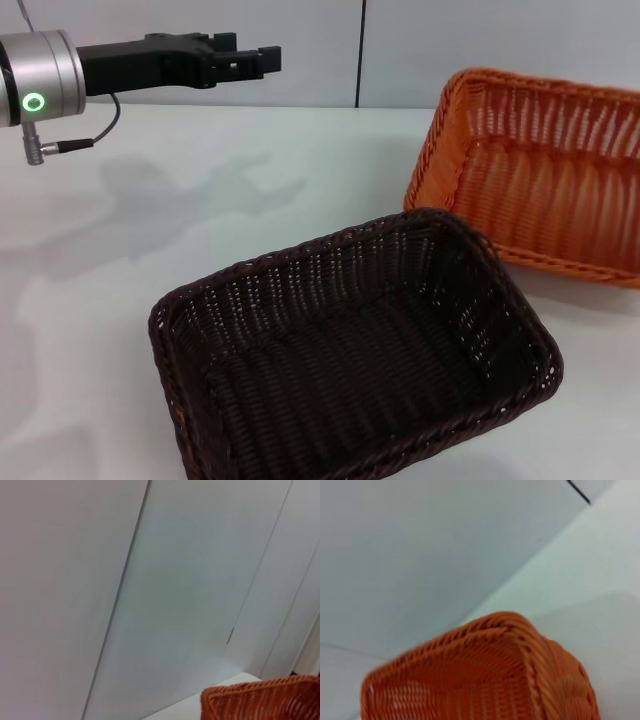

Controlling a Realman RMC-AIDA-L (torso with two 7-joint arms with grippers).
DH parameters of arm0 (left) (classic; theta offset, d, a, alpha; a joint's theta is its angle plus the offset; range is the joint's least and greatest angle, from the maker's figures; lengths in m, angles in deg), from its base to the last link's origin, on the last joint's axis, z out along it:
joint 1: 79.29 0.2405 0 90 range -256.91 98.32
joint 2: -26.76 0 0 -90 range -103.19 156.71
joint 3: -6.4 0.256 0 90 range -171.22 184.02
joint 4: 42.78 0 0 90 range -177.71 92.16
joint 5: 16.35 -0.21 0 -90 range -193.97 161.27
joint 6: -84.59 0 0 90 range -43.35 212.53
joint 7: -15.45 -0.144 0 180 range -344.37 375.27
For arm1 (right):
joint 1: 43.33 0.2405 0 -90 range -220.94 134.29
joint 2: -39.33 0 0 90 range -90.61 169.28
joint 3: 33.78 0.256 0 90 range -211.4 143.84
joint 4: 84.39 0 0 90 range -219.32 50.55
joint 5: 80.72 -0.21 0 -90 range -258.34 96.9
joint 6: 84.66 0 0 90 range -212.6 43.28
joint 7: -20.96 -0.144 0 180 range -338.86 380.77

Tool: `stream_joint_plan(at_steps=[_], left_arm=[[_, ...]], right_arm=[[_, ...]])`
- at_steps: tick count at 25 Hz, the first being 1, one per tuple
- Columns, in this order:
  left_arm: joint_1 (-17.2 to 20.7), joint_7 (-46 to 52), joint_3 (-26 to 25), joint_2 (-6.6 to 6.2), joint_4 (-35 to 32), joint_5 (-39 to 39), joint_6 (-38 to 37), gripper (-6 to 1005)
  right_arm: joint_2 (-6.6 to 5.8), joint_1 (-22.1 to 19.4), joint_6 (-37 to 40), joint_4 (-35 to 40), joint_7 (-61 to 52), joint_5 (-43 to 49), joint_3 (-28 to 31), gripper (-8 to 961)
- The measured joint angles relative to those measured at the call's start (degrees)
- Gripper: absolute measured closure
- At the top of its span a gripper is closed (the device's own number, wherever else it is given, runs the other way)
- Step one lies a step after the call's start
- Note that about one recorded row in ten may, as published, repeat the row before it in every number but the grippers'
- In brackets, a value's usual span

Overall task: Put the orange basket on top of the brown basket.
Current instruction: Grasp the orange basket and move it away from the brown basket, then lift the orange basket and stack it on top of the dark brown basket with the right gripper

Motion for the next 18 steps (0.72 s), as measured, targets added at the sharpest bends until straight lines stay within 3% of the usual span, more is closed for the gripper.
stream_joint_plan(at_steps=[8,14,18], left_arm=[[0.0,0.0,-0.1,0.01,-0.4,0.0,-1.6,136],[0.0,0.0,-1.0,0.04,-0.4,0.0,-1.9,136],[0.2,0.0,-1.6,0.19,-0.5,0.0,-2.2,136]], right_arm=[[-0.56,-2.9,-2.1,2.2,2.8,-10.6,0.6,699],[-0.29,-4.3,-1.5,3.2,6.2,-20.6,1.0,692],[0.48,-4.3,3.0,3.3,8.8,-29.8,0.5,687]])
